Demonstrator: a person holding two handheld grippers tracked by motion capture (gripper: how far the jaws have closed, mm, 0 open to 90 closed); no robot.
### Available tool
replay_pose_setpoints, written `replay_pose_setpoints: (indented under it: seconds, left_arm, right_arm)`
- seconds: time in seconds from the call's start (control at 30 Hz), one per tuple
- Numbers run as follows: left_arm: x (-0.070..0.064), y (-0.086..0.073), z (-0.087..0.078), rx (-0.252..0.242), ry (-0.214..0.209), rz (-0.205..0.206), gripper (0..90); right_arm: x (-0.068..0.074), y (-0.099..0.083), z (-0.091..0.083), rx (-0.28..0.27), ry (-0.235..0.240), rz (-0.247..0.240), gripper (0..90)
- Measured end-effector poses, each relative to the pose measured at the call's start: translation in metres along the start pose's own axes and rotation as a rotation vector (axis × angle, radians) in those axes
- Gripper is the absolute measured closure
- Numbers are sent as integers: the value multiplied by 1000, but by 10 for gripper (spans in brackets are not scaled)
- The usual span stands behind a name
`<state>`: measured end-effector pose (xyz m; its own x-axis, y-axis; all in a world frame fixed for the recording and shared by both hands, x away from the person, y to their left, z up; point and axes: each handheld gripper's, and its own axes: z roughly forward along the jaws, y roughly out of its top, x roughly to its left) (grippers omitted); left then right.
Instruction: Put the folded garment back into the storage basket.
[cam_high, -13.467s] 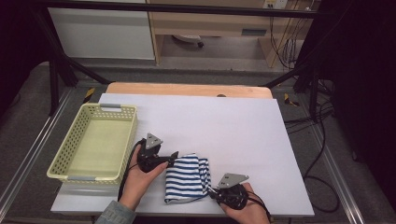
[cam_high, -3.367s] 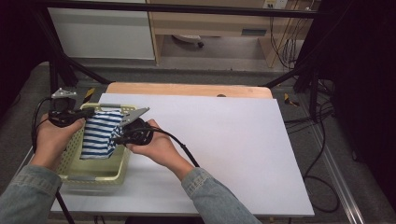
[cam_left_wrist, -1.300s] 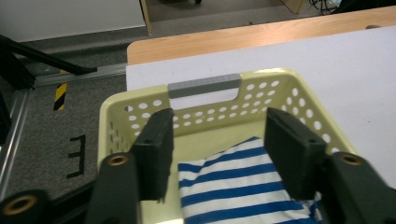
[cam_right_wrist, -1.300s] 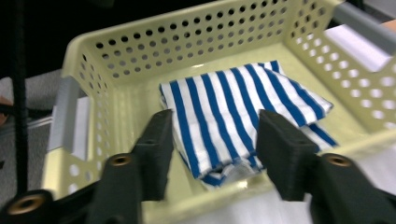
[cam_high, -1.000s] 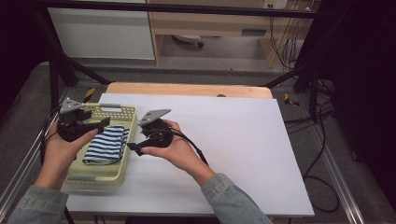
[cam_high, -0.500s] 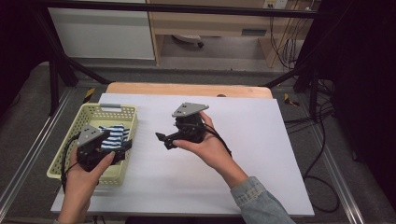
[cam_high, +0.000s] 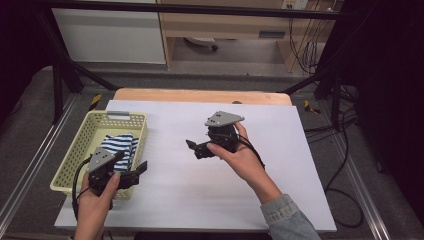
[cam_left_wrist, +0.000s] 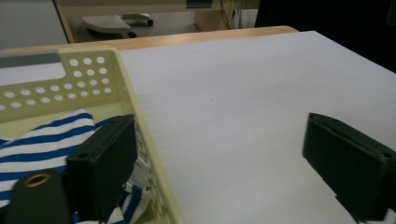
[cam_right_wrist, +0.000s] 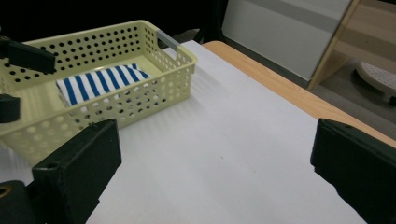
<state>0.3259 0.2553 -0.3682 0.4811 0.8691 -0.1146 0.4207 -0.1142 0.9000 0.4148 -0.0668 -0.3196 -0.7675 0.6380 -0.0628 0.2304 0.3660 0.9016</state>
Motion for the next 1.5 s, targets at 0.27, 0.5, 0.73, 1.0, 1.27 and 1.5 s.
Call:
replay_pose_setpoints:
  seconds: [0.27,0.5,0.73,1.0,1.27,1.5]
  left_arm:
    - [0,-7,-1,-15,2,4,51]
    - [3,-15,0,-15,18,-20,52]
    - [4,-25,5,11,7,-27,53]
    - [5,-28,8,21,4,-18,57]
    - [7,-29,7,8,-1,-27,59]
    - [10,-30,5,-1,-4,-42,60]
  right_arm:
    - [-14,-22,-27,-34,-39,21,21]
    - [-31,-39,-43,-53,-60,64,20]
    - [-51,-50,-60,-50,-82,121,31]
    - [-60,-66,-78,-49,-118,168,27]
    - [-67,-73,-98,-60,-155,184,21]
    - [-71,-71,-114,-82,-192,181,18]
